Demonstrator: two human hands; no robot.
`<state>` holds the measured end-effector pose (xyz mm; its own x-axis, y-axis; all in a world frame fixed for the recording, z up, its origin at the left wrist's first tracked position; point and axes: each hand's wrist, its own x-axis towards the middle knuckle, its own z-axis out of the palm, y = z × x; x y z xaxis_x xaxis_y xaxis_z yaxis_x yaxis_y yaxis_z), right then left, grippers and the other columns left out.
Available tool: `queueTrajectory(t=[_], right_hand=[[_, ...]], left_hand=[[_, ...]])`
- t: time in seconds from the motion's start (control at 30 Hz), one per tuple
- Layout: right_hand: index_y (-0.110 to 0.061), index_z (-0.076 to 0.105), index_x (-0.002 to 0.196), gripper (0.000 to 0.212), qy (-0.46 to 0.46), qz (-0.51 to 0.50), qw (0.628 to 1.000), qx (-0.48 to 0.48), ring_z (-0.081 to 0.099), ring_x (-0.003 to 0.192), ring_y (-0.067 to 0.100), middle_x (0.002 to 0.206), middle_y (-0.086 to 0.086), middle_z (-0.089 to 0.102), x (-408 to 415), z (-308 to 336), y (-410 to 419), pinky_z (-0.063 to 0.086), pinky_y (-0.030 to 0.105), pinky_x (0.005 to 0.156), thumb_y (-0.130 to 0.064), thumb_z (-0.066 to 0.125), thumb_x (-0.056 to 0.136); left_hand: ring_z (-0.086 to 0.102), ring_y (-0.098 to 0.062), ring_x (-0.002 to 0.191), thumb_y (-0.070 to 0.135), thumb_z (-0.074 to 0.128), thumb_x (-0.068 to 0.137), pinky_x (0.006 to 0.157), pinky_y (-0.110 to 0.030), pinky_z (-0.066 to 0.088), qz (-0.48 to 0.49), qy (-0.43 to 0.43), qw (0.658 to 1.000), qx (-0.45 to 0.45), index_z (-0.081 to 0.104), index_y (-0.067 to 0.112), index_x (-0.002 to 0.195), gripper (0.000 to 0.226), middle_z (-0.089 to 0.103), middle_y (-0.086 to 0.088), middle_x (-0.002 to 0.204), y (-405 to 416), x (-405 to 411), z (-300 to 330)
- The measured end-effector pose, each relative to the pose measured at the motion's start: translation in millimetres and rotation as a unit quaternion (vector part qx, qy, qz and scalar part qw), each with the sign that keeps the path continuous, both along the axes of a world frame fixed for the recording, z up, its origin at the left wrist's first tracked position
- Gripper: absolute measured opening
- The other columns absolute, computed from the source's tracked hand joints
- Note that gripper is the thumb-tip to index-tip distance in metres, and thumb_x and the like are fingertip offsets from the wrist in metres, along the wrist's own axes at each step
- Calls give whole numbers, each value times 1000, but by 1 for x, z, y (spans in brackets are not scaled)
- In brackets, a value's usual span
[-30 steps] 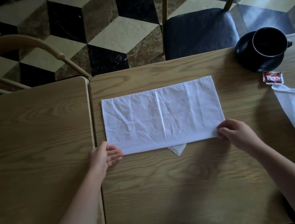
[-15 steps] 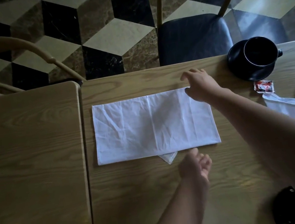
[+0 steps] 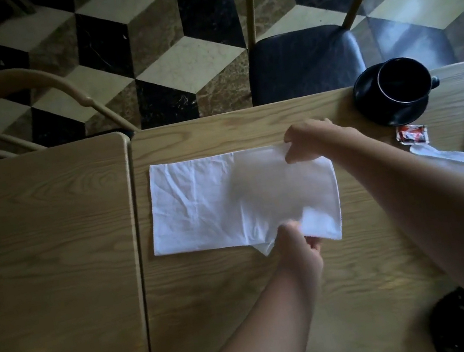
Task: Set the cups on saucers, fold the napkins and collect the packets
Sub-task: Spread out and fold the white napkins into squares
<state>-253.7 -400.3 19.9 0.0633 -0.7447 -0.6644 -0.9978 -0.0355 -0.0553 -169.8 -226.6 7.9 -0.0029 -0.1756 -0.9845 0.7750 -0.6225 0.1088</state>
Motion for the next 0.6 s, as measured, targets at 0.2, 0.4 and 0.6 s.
queueTrajectory(t=[0.2,0.4,0.6], right_hand=[[-2,73,98,33,-146,-196,968,60,68,72,29,83,15,69,-4,56,61,58,31,61,-26,80,76],[-8,68,95,15,-407,-473,778,75,52,64,21,78,12,54,7,112,175,49,25,55,-21,72,88],[-12,76,82,8,-628,-508,572,143,59,53,12,71,3,66,27,188,261,51,27,49,-17,72,77]], left_hand=[[69,-22,65,8,50,85,50,-26,55,-27,-16,991,-129,68,8,95,21,71,-11,82,31,78,53],[50,-18,64,6,54,87,51,-27,49,-141,-37,969,-201,59,12,90,7,48,-9,79,80,163,122],[73,-18,65,0,61,76,56,-28,60,-150,-29,918,-367,73,6,82,14,75,-12,78,101,213,204]])
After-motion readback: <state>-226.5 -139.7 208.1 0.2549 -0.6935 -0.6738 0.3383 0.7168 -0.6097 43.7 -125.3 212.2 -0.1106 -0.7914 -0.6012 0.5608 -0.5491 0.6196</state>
